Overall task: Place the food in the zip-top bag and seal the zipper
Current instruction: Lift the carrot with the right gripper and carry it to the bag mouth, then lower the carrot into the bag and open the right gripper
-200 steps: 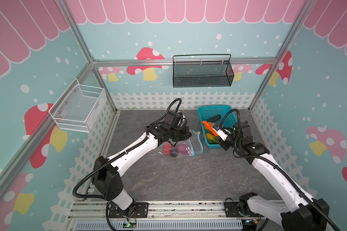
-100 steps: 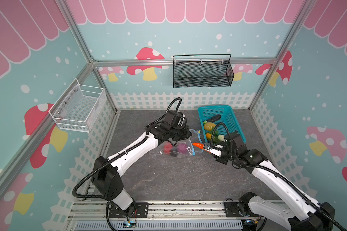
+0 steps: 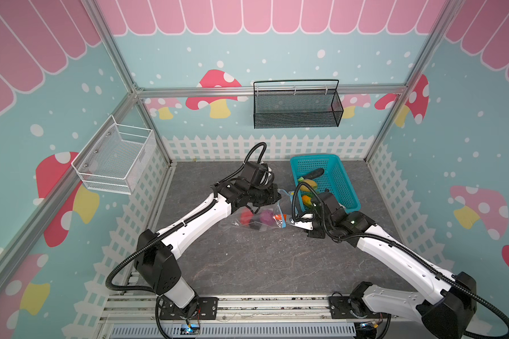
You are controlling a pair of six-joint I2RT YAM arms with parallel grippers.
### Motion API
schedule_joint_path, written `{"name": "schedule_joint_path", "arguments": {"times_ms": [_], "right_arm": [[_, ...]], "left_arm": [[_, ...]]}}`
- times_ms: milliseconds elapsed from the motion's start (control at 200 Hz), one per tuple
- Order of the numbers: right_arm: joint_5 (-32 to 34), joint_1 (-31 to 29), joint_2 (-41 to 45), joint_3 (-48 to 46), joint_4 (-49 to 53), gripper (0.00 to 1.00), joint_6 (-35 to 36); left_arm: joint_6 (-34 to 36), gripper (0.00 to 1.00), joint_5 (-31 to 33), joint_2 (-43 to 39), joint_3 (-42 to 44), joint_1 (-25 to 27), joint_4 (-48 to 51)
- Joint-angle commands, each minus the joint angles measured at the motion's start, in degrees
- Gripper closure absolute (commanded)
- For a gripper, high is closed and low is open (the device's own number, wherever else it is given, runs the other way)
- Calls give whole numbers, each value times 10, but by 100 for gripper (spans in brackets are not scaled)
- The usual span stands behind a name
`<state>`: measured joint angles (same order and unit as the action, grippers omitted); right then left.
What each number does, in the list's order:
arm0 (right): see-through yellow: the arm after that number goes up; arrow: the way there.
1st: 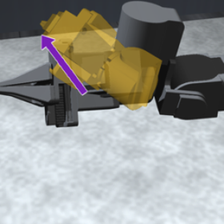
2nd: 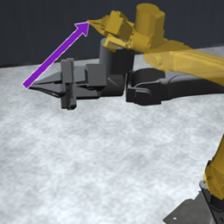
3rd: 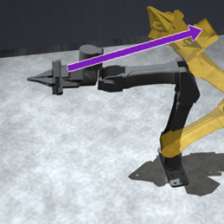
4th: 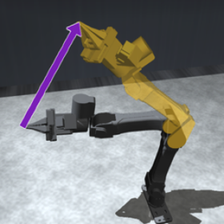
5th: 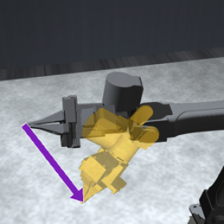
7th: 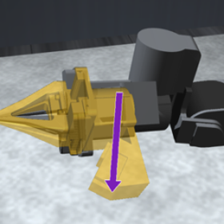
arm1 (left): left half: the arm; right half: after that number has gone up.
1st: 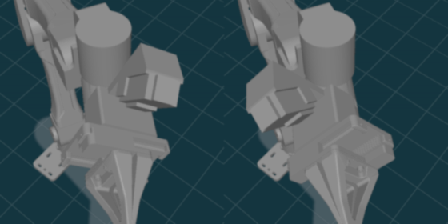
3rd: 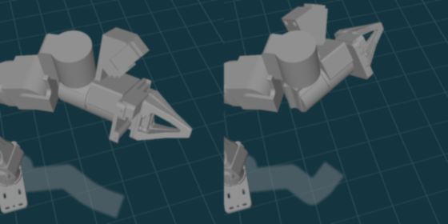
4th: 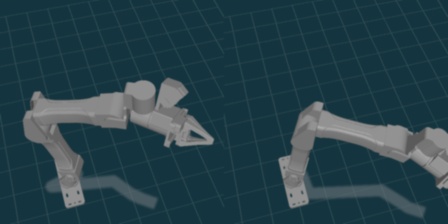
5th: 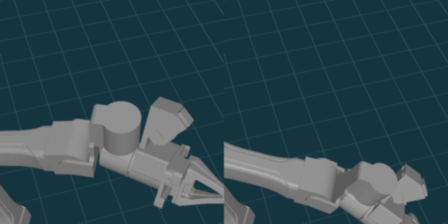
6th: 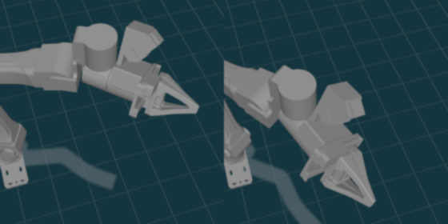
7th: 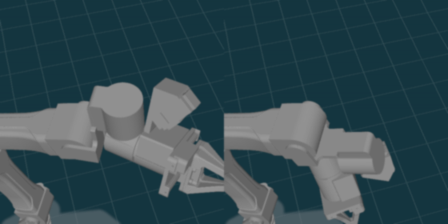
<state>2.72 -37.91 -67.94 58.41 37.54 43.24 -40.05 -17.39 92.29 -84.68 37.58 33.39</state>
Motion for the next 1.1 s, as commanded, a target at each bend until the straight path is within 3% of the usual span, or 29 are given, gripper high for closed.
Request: {"name": "schedule_joint_path", "arguments": {"times_ms": [0,735,1090], "right_arm": [[-26,-6,-15,22,-14,100,18],[-127,-11,-116,62,-121,93,29],[-140,-11,-155,74,-146,81,38]], "left_arm": [[8,100,2,-3,-4,2,-1],[-3,100,6,-15,18,11,-15],[-6,100,14,-30,32,13,-15]]}}
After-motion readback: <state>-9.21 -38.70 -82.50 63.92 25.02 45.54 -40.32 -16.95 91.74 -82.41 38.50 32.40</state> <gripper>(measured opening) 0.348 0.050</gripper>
